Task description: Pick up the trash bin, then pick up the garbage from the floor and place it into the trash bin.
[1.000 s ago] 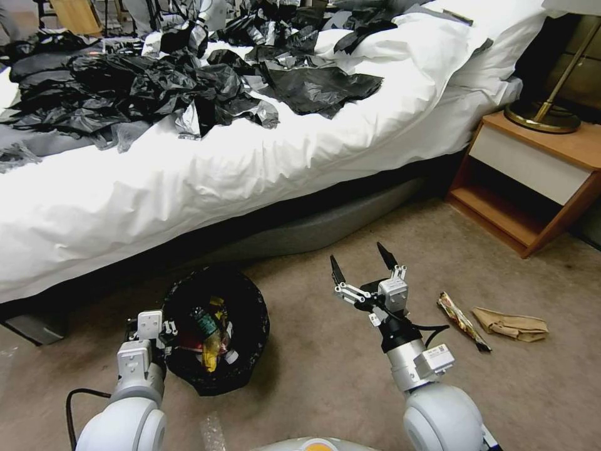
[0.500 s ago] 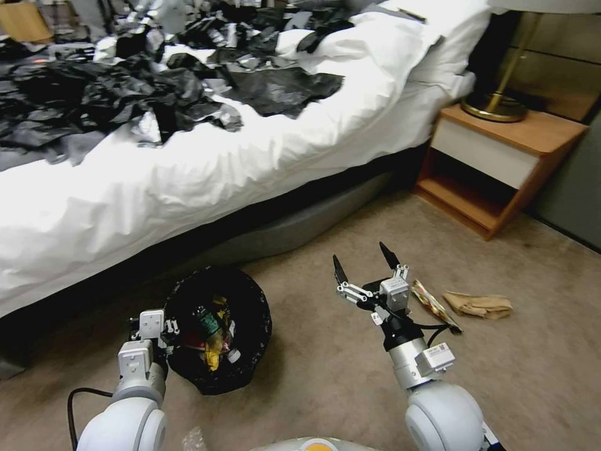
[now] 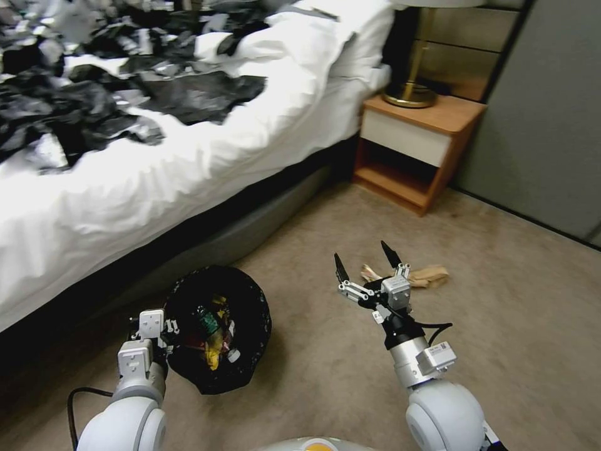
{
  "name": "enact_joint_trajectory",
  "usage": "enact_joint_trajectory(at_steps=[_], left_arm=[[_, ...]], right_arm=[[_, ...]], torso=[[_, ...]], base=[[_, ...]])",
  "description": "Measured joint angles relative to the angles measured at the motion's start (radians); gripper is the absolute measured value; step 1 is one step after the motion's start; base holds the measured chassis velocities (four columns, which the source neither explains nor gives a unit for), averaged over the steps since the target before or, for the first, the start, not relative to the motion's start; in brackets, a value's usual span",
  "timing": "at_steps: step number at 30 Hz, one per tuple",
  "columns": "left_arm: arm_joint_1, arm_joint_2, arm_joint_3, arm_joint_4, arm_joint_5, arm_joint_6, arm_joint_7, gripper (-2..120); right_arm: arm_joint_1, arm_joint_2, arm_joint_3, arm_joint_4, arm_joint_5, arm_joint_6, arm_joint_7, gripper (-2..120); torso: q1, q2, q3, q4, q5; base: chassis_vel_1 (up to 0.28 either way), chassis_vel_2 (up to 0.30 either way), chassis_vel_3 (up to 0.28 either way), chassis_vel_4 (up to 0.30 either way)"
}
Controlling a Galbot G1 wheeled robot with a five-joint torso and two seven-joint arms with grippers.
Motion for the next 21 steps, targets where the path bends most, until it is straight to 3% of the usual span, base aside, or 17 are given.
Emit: enact_joint_trajectory(at_steps=[13, 21], left_arm=[[0.002, -0.002, 0.000, -0.006, -0.006, 0.000, -0.008, 1], [0.004, -0.002, -0.002, -0.010, -0.009, -0.001, -0.011, 1]], right_arm=[[-0.004, 0.001, 0.002, 0.006, 0.002, 0.000, 0.001, 100], [-0.007, 0.002, 0.002, 0.009, 0.002, -0.001, 0.001, 100]], torso=[[0.000, 0.000, 0.000, -0.0003, 0.0000], [0.000, 0.000, 0.000, 0.0005, -0.0001]], base=[[-0.130, -0.118, -0.117, -0.118], [-0.017, -0.025, -0.021, -0.021]])
